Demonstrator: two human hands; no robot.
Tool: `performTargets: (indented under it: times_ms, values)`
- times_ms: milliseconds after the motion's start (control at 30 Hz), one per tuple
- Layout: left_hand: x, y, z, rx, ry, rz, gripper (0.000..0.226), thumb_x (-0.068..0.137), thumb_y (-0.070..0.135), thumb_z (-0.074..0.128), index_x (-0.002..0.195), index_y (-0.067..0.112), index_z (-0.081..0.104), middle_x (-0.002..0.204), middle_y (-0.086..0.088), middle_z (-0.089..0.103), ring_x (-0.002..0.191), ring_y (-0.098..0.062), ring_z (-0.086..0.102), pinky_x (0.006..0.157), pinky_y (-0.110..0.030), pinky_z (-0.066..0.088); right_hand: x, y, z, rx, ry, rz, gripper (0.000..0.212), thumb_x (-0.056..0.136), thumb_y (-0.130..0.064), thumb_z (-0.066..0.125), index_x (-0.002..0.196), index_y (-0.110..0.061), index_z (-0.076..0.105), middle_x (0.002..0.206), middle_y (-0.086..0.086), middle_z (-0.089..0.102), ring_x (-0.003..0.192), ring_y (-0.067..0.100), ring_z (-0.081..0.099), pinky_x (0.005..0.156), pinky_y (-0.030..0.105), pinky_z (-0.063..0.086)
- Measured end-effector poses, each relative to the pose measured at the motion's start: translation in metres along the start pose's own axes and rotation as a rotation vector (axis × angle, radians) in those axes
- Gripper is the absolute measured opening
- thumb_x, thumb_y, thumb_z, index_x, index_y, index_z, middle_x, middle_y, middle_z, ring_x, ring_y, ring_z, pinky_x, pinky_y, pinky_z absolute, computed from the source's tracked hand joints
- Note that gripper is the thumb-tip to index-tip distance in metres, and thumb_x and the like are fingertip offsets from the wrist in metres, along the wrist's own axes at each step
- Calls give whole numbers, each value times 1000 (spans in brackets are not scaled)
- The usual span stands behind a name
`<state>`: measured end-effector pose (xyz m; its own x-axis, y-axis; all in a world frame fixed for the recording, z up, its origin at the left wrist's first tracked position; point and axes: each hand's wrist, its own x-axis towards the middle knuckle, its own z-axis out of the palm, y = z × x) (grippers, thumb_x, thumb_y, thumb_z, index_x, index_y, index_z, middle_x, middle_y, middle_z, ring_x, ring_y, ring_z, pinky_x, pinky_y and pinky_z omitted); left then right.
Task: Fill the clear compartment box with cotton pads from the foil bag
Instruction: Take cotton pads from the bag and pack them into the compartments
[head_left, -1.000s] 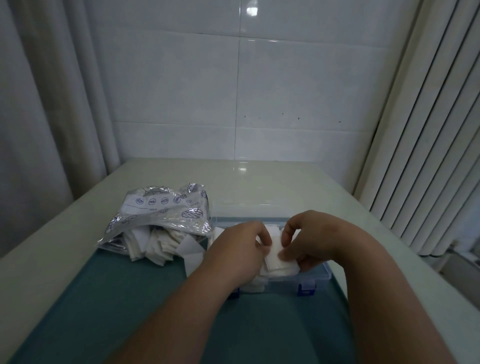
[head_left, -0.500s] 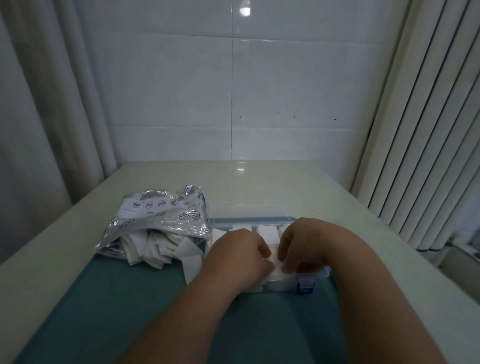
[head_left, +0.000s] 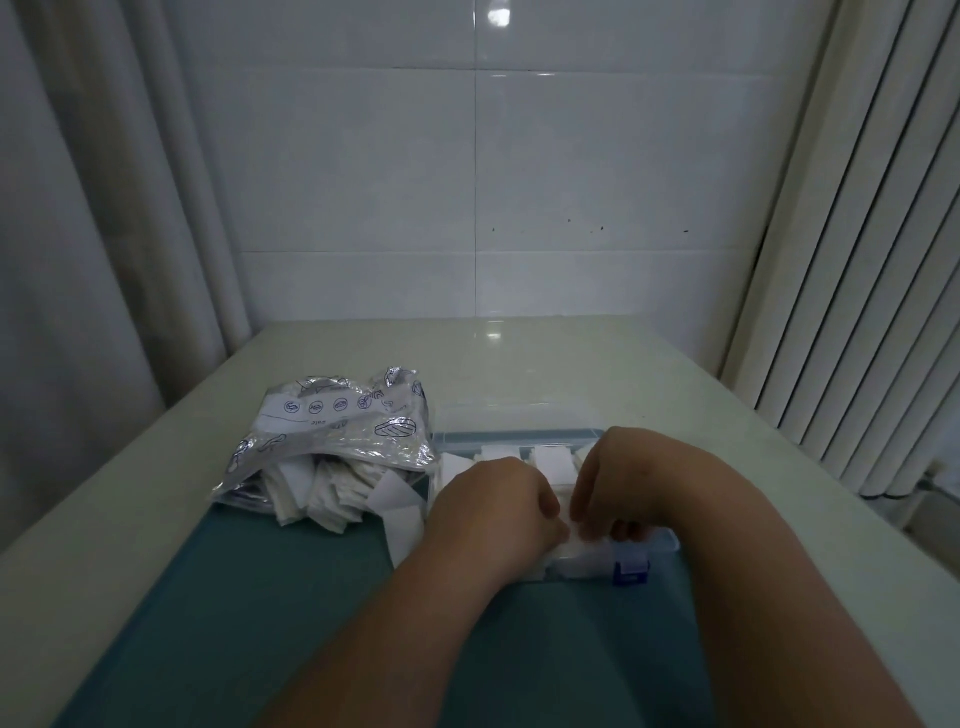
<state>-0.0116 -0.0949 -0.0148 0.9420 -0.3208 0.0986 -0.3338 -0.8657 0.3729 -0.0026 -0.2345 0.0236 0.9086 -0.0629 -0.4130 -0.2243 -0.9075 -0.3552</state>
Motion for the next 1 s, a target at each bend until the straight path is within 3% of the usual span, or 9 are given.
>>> performTargets:
  times_ms: [133,367,533,700,833,933,1000]
  values:
    - [-2,-3,-5,-119,28,-1,20,92,32,54,101,32,72,110,8,67,102,-16,60,82,-28,48,0,3,-2,-9,118,-33,17,83,-12,69,98,-5,75,91,16,74,68,20,64,74,33,59]
    - [-2,-19,-39,-255,144,-13,17,92,28,57,99,31,72,104,11,69,96,-10,61,87,-30,51,-3,-4,-4,63,284,-161,13,84,-13,66,91,-20,75,83,-2,68,73,11,60,74,25,55]
    - [-13,-47,-58,-239,198,-43,20,92,22,56,99,32,72,96,17,68,87,-3,61,76,-23,47,-8,-13,0,86,326,-247,14,87,-15,62,90,-22,73,80,-4,67,75,10,62,67,22,53]
    - [-26,-92,-83,-109,184,-105,43,77,-1,51,87,35,71,84,19,62,88,-6,59,77,-21,46,-7,-22,10,73,321,-297,11,87,-24,62,91,-29,71,84,-9,66,76,9,63,72,25,55]
    - [-38,-123,-94,199,106,7,40,71,5,53,90,37,69,87,19,58,96,-9,56,81,-24,43,-7,-28,14,65,336,-324,6,88,-32,63,91,-32,69,91,-11,64,81,5,60,77,25,53]
    - [-44,-132,-89,291,80,34,37,71,7,55,94,34,66,99,16,60,100,-8,52,82,-25,44,-7,-29,15,80,342,-331,5,89,-33,64,92,-31,67,91,-12,63,80,3,57,71,20,46]
    - [-44,-136,-88,333,112,36,37,71,8,56,94,34,65,94,16,56,99,-10,51,79,-25,43,-7,-31,15,82,341,-330,4,89,-33,64,92,-32,66,89,-13,62,79,2,56,69,18,43]
